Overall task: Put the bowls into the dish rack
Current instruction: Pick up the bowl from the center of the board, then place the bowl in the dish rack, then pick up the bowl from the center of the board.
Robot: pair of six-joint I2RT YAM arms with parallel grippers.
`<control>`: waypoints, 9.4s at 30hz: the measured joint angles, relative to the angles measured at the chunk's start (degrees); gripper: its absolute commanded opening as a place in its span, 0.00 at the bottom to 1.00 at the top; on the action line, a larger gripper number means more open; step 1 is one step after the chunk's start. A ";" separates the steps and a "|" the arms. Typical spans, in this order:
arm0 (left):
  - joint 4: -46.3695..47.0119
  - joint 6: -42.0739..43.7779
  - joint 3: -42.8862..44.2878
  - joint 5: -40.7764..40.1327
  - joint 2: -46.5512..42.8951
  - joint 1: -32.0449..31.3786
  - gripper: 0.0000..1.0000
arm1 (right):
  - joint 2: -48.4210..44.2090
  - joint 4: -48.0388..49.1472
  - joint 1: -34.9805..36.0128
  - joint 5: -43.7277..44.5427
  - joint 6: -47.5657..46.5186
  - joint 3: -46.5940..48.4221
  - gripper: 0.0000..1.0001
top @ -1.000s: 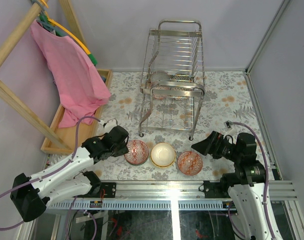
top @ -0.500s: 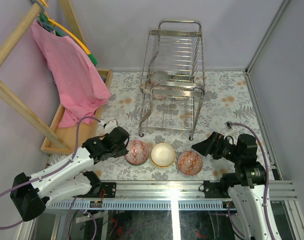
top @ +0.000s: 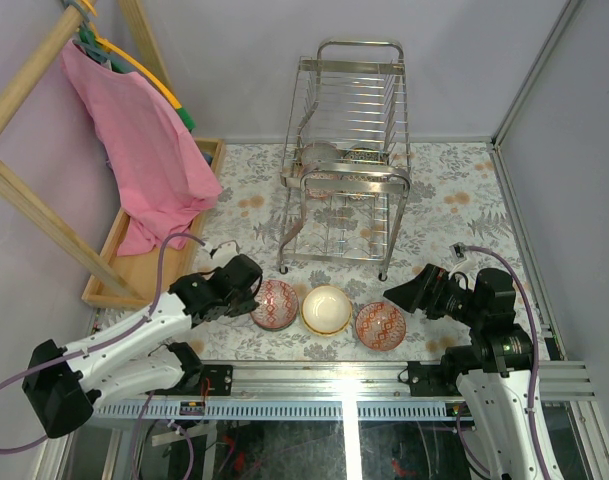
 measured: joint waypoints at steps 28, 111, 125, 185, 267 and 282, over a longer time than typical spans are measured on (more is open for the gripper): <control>-6.75 1.16 11.28 -6.14 -3.96 -1.73 0.00 | -2.14 -1.49 0.00 0.02 0.04 -1.25 1.00; 97.04 67.19 7.63 27.65 43.63 27.78 0.00 | 0.20 -5.25 0.20 1.49 1.97 5.99 1.00; 98.77 80.39 11.69 24.28 48.78 20.94 0.00 | 2.21 -1.77 0.20 1.09 2.99 4.98 1.00; 121.83 107.25 7.91 20.55 60.52 16.90 0.33 | 5.90 3.80 0.22 -0.13 3.45 -0.11 1.00; 16.17 18.23 9.18 9.05 -6.56 10.93 1.00 | 17.64 -17.75 1.97 16.94 -7.30 -0.52 0.80; 17.00 16.90 4.94 13.11 -7.65 10.82 1.00 | 21.73 -14.64 11.50 24.33 -2.73 -2.54 0.60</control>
